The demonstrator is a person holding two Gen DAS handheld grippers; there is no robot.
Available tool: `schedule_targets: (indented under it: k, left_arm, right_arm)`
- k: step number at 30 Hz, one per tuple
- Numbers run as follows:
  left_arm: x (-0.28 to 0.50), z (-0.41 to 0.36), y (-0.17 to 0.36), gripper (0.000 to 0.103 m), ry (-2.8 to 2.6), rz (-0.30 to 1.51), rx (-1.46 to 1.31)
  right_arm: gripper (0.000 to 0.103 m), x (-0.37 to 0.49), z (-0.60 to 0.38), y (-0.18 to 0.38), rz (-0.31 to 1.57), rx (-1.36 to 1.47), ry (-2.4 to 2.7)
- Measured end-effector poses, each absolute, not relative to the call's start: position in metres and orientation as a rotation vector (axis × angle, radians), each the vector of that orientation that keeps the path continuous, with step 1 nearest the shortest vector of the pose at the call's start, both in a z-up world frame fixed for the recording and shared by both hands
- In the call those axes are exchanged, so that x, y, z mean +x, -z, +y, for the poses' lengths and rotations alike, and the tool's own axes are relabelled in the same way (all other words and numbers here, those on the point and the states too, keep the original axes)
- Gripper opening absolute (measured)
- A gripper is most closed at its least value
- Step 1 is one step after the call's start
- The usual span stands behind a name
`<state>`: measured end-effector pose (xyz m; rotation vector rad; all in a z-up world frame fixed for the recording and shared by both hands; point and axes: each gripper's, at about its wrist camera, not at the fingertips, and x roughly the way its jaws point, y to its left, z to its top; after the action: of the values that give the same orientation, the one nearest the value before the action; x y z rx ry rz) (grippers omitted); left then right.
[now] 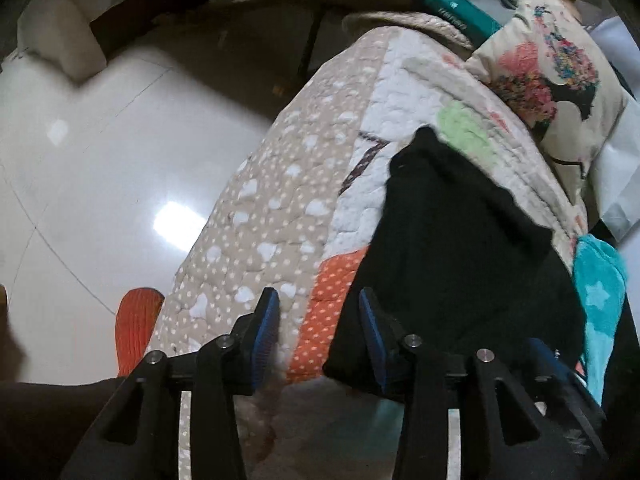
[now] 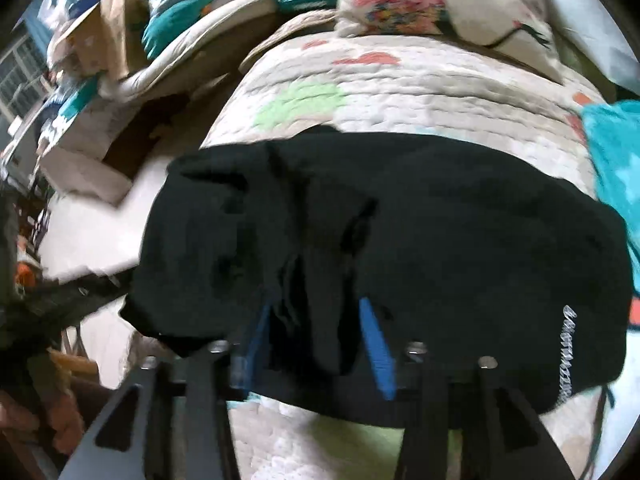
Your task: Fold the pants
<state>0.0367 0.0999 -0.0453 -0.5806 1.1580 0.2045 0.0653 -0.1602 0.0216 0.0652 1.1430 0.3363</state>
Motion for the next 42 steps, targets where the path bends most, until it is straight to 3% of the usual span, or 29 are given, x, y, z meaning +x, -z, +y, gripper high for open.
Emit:
schedule_targets:
  k: [6,9,11,12,13,20,26,31,42]
  left_arm:
    - [0.032,0.110,0.048,0.048,-0.224,1.158,-0.650]
    - [0.032,0.111,0.046,0.048,-0.223,1.154,-0.658]
    - [0.031,0.113,0.043,0.048,-0.227,1.145,-0.668]
    - [0.031,0.116,0.041,0.048,-0.235,1.137,-0.668]
    - [0.030,0.119,0.037,0.048,-0.242,1.120,-0.673]
    - [0.030,0.112,0.003,0.048,-0.173,0.994,-0.635]
    - [0.039,0.047,-0.030,0.049,0.039,0.965,-0.440]
    - [0.063,-0.044,-0.057,0.052,0.242,0.981,-0.225]
    - [0.157,-0.218,-0.019,0.052,0.532,1.153,-0.002]
  right_arm:
    - [0.052,0.057,-0.155,-0.064,0.933,0.099,-0.383]
    - [0.052,0.077,-0.142,-0.048,0.999,0.175,-0.469]
    - [0.061,0.099,-0.141,-0.015,1.129,0.209,-0.439]
    - [0.058,0.105,-0.141,-0.004,1.176,0.214,-0.410]
    - [0.054,0.105,-0.150,-0.002,1.157,0.262,-0.397]
    - [0.058,0.024,-0.233,-0.055,0.953,0.243,-0.261]
    - [0.058,-0.017,-0.331,-0.024,0.998,0.609,-0.025]
    - [0.058,-0.021,-0.355,-0.003,0.999,0.724,0.039]
    - [0.058,-0.004,-0.368,0.010,0.916,0.771,0.078]
